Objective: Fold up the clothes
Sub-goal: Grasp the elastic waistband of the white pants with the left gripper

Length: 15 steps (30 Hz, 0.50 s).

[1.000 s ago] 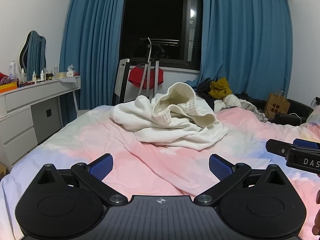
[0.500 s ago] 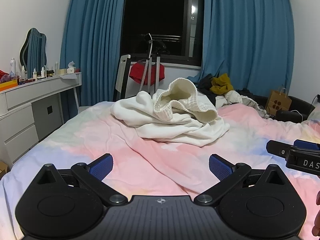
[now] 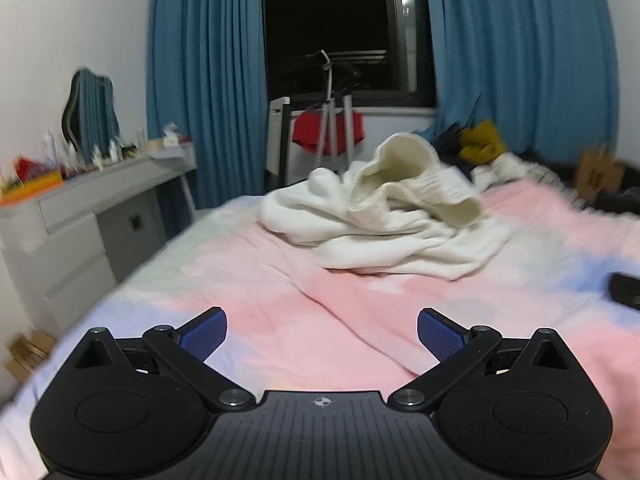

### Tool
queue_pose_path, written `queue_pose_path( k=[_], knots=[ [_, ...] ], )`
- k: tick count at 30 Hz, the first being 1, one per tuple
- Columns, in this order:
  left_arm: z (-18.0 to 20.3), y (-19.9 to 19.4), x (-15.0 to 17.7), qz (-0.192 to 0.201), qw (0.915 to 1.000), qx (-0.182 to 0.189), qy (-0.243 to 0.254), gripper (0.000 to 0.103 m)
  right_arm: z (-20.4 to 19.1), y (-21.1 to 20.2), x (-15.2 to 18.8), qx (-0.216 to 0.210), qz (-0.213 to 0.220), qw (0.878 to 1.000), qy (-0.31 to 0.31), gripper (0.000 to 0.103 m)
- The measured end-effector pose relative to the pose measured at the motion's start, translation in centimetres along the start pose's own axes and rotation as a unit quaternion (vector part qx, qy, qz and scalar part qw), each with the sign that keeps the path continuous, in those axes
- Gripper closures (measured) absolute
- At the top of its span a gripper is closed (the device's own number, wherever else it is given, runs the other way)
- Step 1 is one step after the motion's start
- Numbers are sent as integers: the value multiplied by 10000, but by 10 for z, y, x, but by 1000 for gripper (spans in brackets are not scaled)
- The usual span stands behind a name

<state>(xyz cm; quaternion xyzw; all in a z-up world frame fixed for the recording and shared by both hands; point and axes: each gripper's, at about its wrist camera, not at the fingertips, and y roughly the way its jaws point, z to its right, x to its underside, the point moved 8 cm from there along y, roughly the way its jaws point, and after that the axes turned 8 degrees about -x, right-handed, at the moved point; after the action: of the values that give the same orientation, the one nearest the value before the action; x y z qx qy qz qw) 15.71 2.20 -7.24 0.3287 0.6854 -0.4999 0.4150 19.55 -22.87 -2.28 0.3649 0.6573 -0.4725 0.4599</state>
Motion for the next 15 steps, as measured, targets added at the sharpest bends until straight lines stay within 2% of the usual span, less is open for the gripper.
queue_pose_path(
  k=[6,10,15],
  knots=[
    [32,67,-41,7,9999,90,138,2,14,12,12,136,-152,9998,87,12],
    [65,117,-84,236,9986,-96,458,4,27,28,21,156,-252,9992,254,12],
    [99,184,-134,432,9966,-249,659,5,36,47,30,-54,-414,9972,613,12]
  ],
)
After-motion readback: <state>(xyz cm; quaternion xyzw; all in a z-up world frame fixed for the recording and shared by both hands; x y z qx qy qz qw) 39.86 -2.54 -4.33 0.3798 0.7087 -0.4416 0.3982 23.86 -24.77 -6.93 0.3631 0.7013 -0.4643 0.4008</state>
